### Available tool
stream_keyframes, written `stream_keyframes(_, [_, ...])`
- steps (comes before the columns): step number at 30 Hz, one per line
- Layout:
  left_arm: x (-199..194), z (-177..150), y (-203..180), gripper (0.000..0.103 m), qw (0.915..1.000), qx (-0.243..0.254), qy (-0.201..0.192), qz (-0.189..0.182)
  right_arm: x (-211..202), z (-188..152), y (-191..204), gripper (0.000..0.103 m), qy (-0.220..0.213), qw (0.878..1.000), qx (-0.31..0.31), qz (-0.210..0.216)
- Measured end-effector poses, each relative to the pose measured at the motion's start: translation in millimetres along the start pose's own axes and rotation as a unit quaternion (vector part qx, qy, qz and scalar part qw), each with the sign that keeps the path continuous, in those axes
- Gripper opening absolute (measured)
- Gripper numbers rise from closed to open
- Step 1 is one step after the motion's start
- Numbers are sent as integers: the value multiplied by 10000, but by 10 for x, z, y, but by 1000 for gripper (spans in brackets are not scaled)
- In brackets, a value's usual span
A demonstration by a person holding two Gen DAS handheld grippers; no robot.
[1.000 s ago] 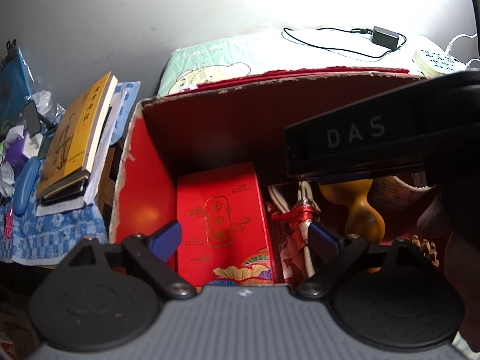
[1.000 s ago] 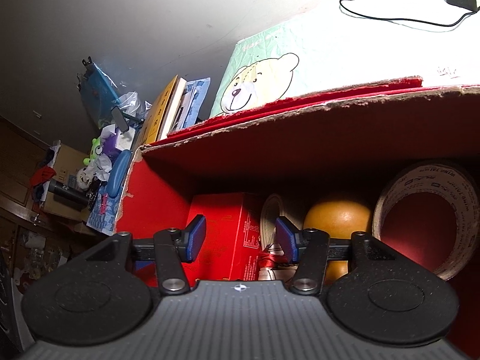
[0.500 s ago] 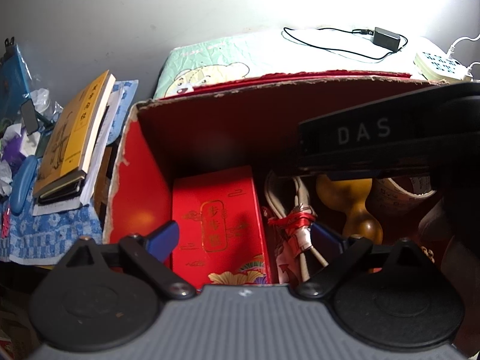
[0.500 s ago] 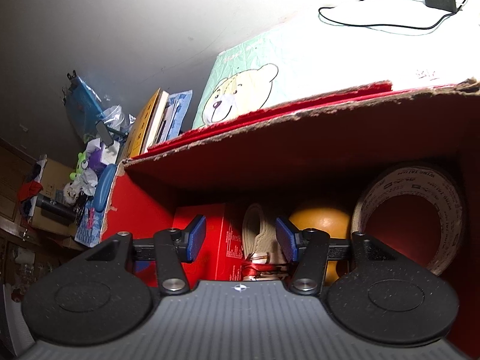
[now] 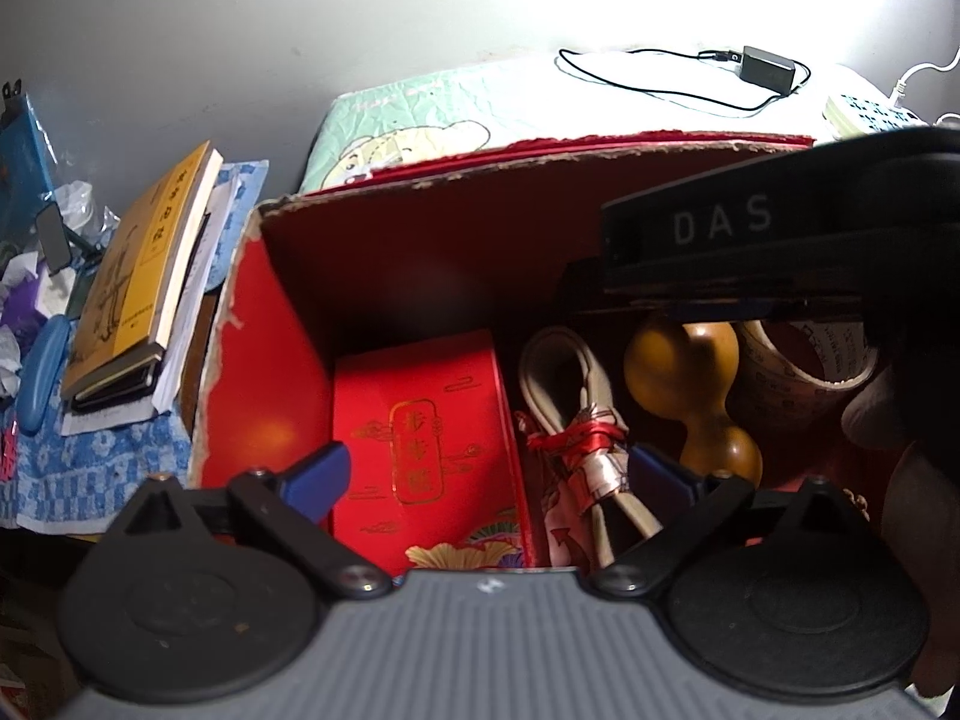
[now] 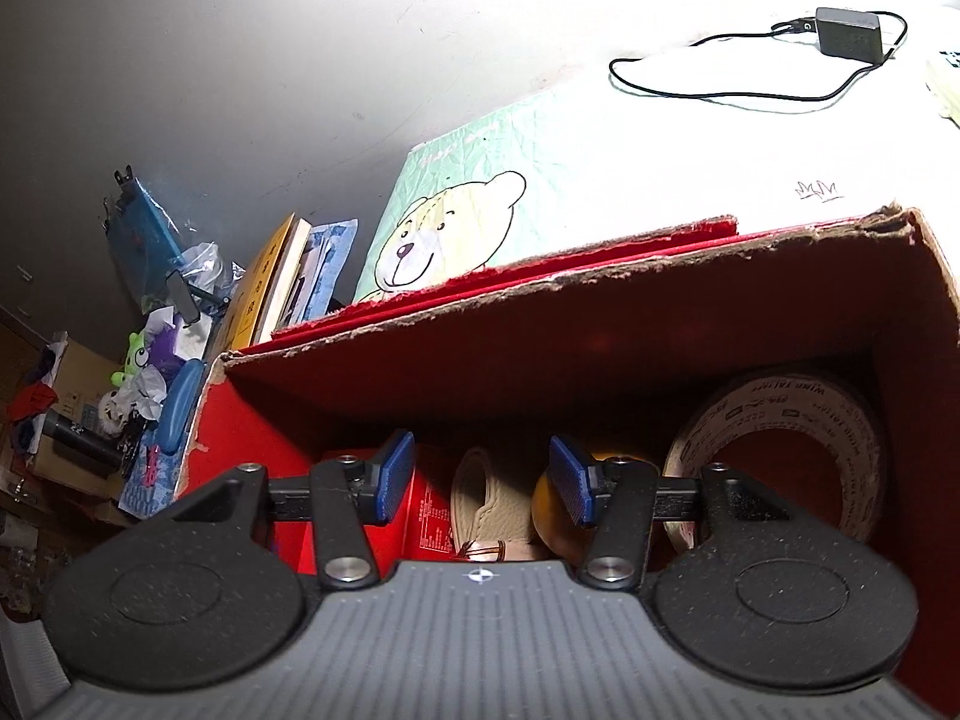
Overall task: Organize objects
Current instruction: 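Open the right gripper to release the gift box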
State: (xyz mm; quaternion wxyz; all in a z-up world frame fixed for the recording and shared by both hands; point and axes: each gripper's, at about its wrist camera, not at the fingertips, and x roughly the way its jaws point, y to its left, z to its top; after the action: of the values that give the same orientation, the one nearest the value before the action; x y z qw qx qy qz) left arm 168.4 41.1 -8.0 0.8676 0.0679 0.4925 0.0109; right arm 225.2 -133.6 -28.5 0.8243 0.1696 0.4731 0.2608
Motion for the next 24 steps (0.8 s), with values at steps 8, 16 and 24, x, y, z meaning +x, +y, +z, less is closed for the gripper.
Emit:
stream_keyframes(8, [-45, -3, 24, 97, 9999, -99, -25, -48, -7, 4, 20, 55, 12, 10000, -26, -20])
stream_keyframes(16, [-332, -12, 87, 97, 9993, -238, -287, -62, -325, -80, 218, 54, -430, 9949, -601, -691])
stream_keyframes(24, [-611, -126, 92, 97, 9988, -304, -376, -103, -767, -293, 261, 55, -845, 9882, -729, -1045])
